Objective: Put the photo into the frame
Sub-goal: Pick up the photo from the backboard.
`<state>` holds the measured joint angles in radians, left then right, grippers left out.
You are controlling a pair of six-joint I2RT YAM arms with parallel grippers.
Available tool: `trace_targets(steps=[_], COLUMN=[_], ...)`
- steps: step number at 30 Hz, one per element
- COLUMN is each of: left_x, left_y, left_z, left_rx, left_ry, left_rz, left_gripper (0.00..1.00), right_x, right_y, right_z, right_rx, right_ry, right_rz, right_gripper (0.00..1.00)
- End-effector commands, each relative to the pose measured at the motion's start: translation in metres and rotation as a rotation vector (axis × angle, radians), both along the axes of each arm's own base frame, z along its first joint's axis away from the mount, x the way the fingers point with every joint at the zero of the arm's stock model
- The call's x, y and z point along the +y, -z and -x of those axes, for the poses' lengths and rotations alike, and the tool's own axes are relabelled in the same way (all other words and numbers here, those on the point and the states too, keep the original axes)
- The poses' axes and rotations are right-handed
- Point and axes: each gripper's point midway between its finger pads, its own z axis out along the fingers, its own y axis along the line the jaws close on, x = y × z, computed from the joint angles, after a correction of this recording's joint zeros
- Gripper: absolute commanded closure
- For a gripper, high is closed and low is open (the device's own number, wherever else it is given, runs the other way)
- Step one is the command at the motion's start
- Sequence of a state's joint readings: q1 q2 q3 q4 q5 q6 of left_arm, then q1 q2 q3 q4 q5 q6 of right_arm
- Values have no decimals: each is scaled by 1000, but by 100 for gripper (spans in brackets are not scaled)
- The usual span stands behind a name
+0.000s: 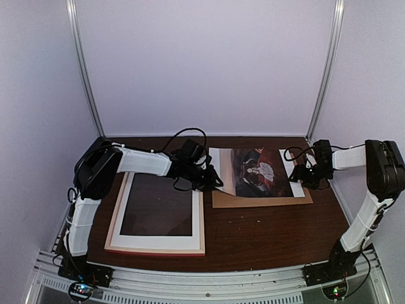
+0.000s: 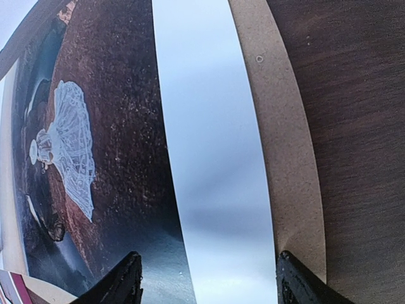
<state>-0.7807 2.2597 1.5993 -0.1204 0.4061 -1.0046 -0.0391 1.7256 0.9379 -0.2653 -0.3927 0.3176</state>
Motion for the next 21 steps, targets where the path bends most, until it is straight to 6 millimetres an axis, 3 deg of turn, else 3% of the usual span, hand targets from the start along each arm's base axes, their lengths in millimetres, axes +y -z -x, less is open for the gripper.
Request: trace_targets(steps=[1,6,10,12,16,21], left_x=[-7,-12,-13,-12,-11,3], left_y=[-15,-19,-27,-34,-61,-109], left_z=[-1,-1,-2,-2,-2,-4], left_rx=[-47,-54,-78,-102,-186,-356], left_ry=[34,56,73,85,136,206], left_rz=[23,46,53,49,41,-45], left_gripper=[74,84,100,100,100,100], right_x=[15,15,13,13,12,15], right_y=[16,12,5,0,-17,-44], right_z=[23,23,22,21,19,17], right_rx=[103,97,79,68,33,-17], right_ry=[-35,-38,-37,-38,-39,-45], right_rz=[-46,-42,-32,-27,-24,-38], right_gripper=[28,28,28,28,28,27])
